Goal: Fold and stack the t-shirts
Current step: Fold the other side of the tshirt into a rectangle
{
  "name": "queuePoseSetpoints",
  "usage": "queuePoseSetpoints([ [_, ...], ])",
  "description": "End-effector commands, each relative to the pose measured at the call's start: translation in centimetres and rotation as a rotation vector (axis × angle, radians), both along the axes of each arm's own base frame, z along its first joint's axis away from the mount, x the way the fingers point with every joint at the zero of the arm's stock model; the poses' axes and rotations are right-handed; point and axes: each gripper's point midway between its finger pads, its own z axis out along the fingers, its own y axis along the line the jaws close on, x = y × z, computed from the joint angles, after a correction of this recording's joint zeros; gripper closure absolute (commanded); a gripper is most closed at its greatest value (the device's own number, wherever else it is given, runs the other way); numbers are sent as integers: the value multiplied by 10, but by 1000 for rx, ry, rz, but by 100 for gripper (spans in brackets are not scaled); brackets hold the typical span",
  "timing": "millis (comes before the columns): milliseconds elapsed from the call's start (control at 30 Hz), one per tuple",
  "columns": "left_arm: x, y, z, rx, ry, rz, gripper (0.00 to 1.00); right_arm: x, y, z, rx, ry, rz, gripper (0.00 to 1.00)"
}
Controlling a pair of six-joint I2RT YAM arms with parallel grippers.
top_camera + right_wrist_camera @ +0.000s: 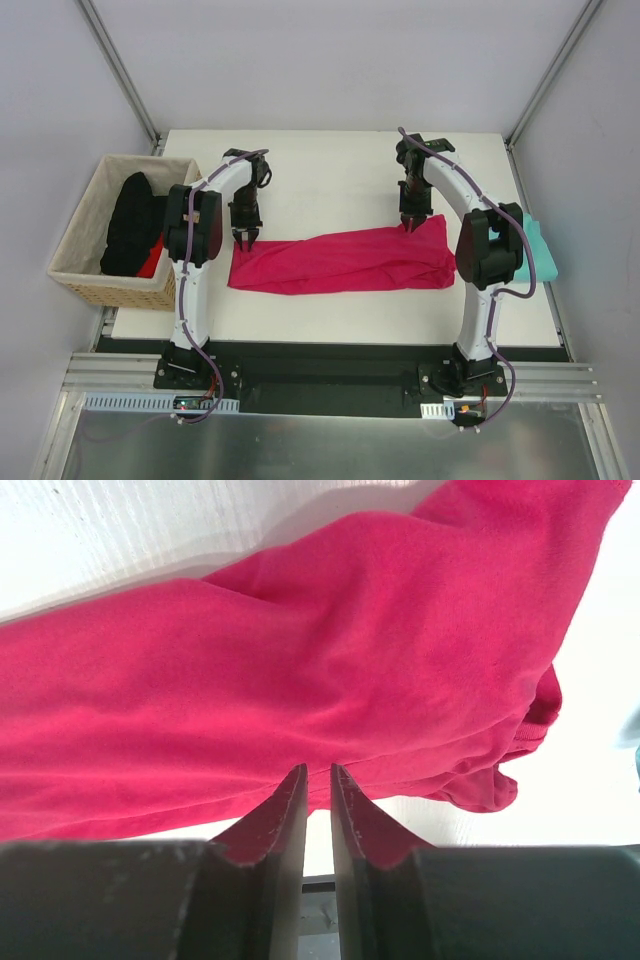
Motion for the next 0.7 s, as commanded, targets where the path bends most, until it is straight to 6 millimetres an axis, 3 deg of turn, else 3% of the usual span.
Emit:
queuePoseSetpoints([
  [0,-5,8,9,13,6,-10,78,0,-1,10,6,-3,-7,82],
  [667,1,23,21,18,-26,34,78,6,7,8,39,-7,-22,82],
])
